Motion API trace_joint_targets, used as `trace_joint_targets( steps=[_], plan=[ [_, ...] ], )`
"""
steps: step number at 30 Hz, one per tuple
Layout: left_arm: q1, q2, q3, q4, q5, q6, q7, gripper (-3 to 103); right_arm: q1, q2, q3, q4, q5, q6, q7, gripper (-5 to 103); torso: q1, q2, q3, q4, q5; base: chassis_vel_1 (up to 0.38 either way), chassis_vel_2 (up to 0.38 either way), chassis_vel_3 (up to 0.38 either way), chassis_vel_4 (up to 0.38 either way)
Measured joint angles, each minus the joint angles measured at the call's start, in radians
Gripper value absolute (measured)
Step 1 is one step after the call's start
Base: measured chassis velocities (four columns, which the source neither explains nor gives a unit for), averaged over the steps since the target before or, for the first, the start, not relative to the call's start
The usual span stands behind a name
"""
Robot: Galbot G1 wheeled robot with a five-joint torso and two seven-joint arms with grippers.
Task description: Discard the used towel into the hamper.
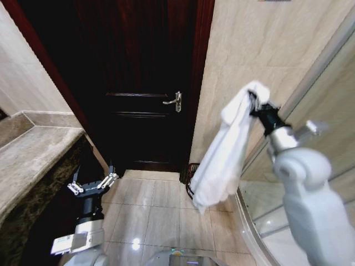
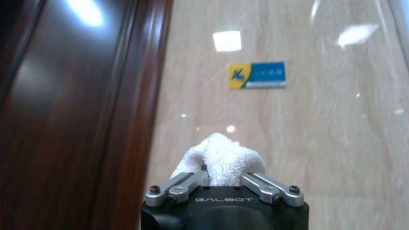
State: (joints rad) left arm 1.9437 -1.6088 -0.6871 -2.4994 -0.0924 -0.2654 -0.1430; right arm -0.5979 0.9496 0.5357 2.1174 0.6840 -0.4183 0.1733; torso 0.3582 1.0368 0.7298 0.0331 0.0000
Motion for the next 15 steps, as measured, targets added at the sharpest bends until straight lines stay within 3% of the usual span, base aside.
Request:
trace_joint_targets(
  steps=[4,10,15],
  plan=[
    [-0.013,0.000,0.003,0.000,0.008,0.000,0.000,100,0.161,-0.042,-0.021,-0.092,0.034,-0.029,0.001,3,0.000,0.000,0.000,0.0000,0.0000,0.000,0.000,0.000,0.000],
    [-0.026,0.000,0.005,0.010,0.012,-0.002,0.001,100,0.279,-0.106,-0.030,-0.162,0.050,-0.039,-0.041,3,0.000,0.000,0.000,-0.0004,0.0002,0.000,0.000,0.000,0.000],
    [-0.036,0.001,-0.003,0.018,0.001,0.002,0.001,100,0.285,-0.121,-0.043,-0.199,0.050,-0.039,-0.076,3,0.000,0.000,0.000,-0.0003,0.0001,0.000,0.000,0.000,0.000]
  ],
)
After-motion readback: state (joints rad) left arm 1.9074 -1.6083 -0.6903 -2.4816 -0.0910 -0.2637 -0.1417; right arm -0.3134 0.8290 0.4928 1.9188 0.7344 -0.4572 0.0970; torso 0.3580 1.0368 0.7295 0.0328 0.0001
